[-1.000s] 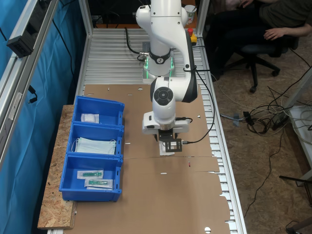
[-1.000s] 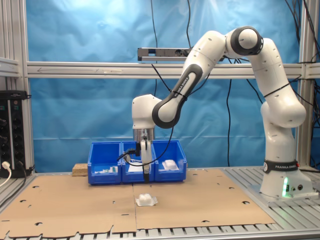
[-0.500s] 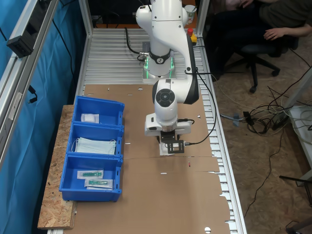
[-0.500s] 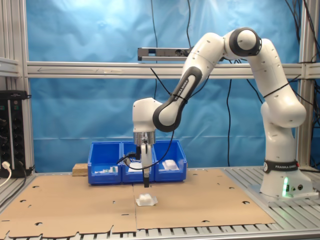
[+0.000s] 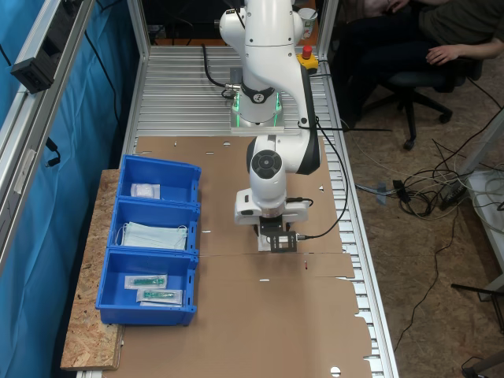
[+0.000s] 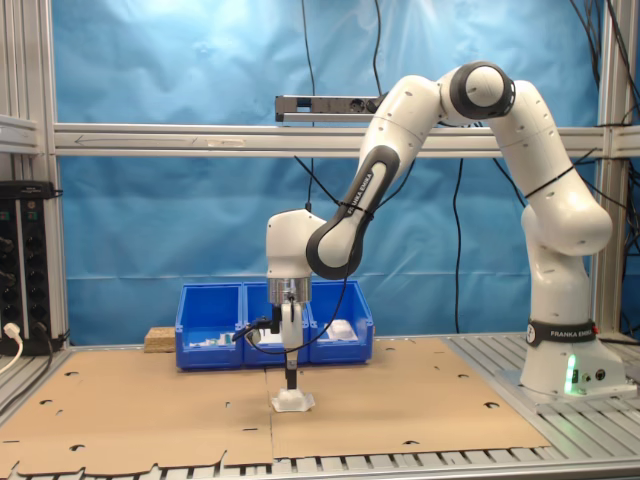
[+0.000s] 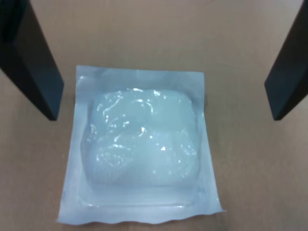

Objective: Pick and place sorting task of medical equipment.

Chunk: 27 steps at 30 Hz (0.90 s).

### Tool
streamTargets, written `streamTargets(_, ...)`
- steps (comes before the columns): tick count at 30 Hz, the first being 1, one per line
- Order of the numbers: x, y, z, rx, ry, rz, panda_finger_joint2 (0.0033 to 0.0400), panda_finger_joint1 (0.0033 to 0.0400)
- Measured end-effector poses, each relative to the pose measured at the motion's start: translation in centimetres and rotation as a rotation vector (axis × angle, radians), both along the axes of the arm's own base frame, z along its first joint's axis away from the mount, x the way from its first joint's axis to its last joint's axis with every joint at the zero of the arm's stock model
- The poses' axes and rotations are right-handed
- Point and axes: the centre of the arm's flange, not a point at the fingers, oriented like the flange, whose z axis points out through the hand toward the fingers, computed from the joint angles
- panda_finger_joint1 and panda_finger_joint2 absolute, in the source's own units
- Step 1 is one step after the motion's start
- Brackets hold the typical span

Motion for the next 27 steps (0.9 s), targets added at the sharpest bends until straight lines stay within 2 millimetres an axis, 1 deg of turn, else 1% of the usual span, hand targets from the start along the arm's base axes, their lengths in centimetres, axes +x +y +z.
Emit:
streamTargets(7,-0.3,0.0,-1.8,0.001,0.007,-0.004,0.04,0.04)
streamTargets(12,-0.4,0.0,-2.7,0.001,0.01,-0.006,0.04,0.04)
streamTargets(18,-0.4,0.0,-3.2,-0.001,0.003,-0.009,0.04,0.04)
streamTargets(27,-0.4,-0.1,-3.4,-0.003,-0.011,-0.011,0.04,0.04)
